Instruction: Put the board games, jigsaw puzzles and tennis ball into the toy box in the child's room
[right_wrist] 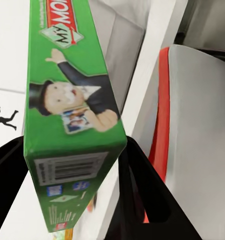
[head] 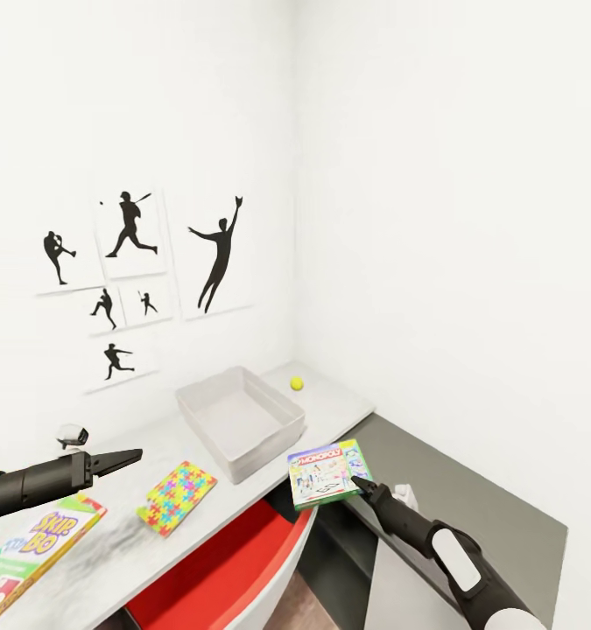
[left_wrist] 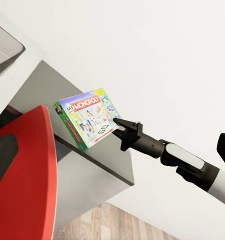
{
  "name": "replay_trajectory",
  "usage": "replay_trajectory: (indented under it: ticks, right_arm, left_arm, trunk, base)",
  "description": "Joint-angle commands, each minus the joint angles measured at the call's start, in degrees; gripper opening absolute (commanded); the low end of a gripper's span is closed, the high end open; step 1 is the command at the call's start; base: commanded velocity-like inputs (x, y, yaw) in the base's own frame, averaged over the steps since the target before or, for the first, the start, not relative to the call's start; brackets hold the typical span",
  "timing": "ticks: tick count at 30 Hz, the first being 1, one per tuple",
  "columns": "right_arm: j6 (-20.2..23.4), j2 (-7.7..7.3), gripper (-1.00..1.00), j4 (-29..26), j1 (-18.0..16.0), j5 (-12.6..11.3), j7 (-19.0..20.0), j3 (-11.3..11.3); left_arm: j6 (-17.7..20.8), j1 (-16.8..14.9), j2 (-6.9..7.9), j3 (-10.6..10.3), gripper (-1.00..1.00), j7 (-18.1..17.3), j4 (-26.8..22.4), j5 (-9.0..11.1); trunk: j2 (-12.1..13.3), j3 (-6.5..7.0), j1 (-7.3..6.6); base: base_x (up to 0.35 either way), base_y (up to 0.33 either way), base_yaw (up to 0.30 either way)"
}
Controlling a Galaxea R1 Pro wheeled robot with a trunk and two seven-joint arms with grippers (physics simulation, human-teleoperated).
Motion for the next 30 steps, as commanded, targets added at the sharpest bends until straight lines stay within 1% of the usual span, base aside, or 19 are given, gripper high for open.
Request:
replay_trajectory:
  ticks: [1,8,11,13,14,15,16,17,18,19,21,22,23,25,26,30]
  right_arm:
    - [0.47,0.01,-1.0,0.01,-0.02,-0.32,0.04,-0.2]
    - [0.47,-0.07,-1.0,-0.05,-0.02,-0.32,0.21,-0.12]
    - [1.15,-0.45,-1.0,-1.6,-0.07,-0.41,0.51,0.0]
    - [3.34,-0.69,-1.0,-6.04,-0.17,-0.42,0.44,0.03]
    - [4.22,-0.72,-1.0,-7.17,-0.2,-0.4,0.39,0.02]
    - [6.31,-0.77,-1.0,-9.23,-0.23,-0.37,0.23,0.0]
    - [7.41,-0.78,-1.0,-10.12,-0.24,-0.36,0.11,0.0]
    - [9.55,-0.79,-1.0,-11.62,-0.27,-0.34,-0.34,-0.06]
    - [11.38,-0.78,-1.0,-12.82,-0.44,-0.34,-1.15,-0.11]
    - [12.15,-0.78,-1.0,-13.33,-0.57,-0.33,-1.75,-0.13]
    - [14.16,-0.7,-1.0,-14.81,-1.29,-0.37,-5.47,-0.26]
    - [14.67,-0.58,-1.0,-15.2,-1.82,-0.45,-7.81,-0.34]
    - [14.88,-0.47,-1.0,-15.36,-2.09,-0.49,-8.96,-0.36]
    - [15.38,-0.12,-1.0,-15.73,-3.24,-0.73,-12.64,-0.39]
    - [15.54,0.0,-1.0,-15.92,-3.63,-0.79,-13.69,-0.38]
    - [15.92,0.11,-1.0,-17.8,-4.05,-1.1,-14.86,-0.37]
  left_arm:
    - [0.61,-0.01,0.01,0.01,1.0,-0.22,0.0,-0.07]
    - [0.6,-0.01,0.01,0.08,1.0,-0.22,0.0,-0.07]
    - [0.6,-0.01,0.02,0.15,1.0,-0.22,0.0,0.08]
    - [0.6,-0.01,0.03,0.16,1.0,-0.22,0.0,0.19]
    - [0.6,-0.01,0.03,0.15,1.0,-0.22,0.0,0.21]
    - [0.59,-0.01,0.02,0.1,1.0,-0.22,0.0,0.24]
    - [0.58,-0.01,0.02,0.08,1.0,-0.22,0.0,0.25]
    - [0.57,-0.01,0.01,0.05,1.0,-0.22,0.0,0.26]
    - [0.56,-0.01,0.01,0.04,1.0,-0.22,0.0,0.27]
    - [0.57,-0.01,0.01,0.05,1.0,-0.22,0.0,0.27]
    - [0.6,-0.01,0.01,0.11,1.0,-0.22,0.0,0.28]
    - [0.61,-0.01,0.02,0.15,1.0,-0.22,0.0,0.28]
    - [0.61,-0.01,0.02,0.17,1.0,-0.22,0.0,0.28]
    - [0.61,-0.01,0.06,0.18,1.0,-0.22,0.0,0.29]
    - [0.62,-0.01,0.07,0.21,1.0,-0.22,0.0,0.29]
    - [0.62,-0.01,0.14,0.29,1.0,-0.22,0.07,0.29]
  trunk:
    - [-0.04,-0.02,0.03]
    - [-0.04,-0.02,0.03]
    - [-0.04,-0.02,0.03]
    - [-0.04,-0.02,0.03]
    - [-0.04,-0.02,0.03]
    - [-0.04,-0.02,0.03]
    - [-0.04,-0.02,0.03]
    - [-0.04,-0.02,0.03]
    - [-0.04,-0.02,0.03]
    - [-0.04,-0.02,0.03]
    - [-0.04,-0.02,0.03]
    - [-0.04,-0.02,0.03]
    - [-0.04,-0.02,0.03]
    - [-0.04,-0.02,0.03]
    - [-0.04,-0.02,0.03]
    - [-0.04,-0.02,0.03]
  base:
    - [0.078,0.004,0.0]
    - [0.089,0.021,0.0]
    - [0.021,0.004,0.0]
    - [0.008,0.002,0.0]
    - [0.005,0.001,0.0]
    - [0.003,0.001,0.0]
    - [0.002,0.0,0.0]
    - [0.002,0.0,0.0]
    - [0.001,0.0,0.0]
    - [0.0,0.0,0.0]
    - [0.0,0.0,0.0]
    - [0.0,0.0,0.0]
    - [0.0,0.0,0.0]
    - [0.0,0.0,0.0]
    - [0.0,0.0,0.0]
    - [0.0,0.0,0.0]
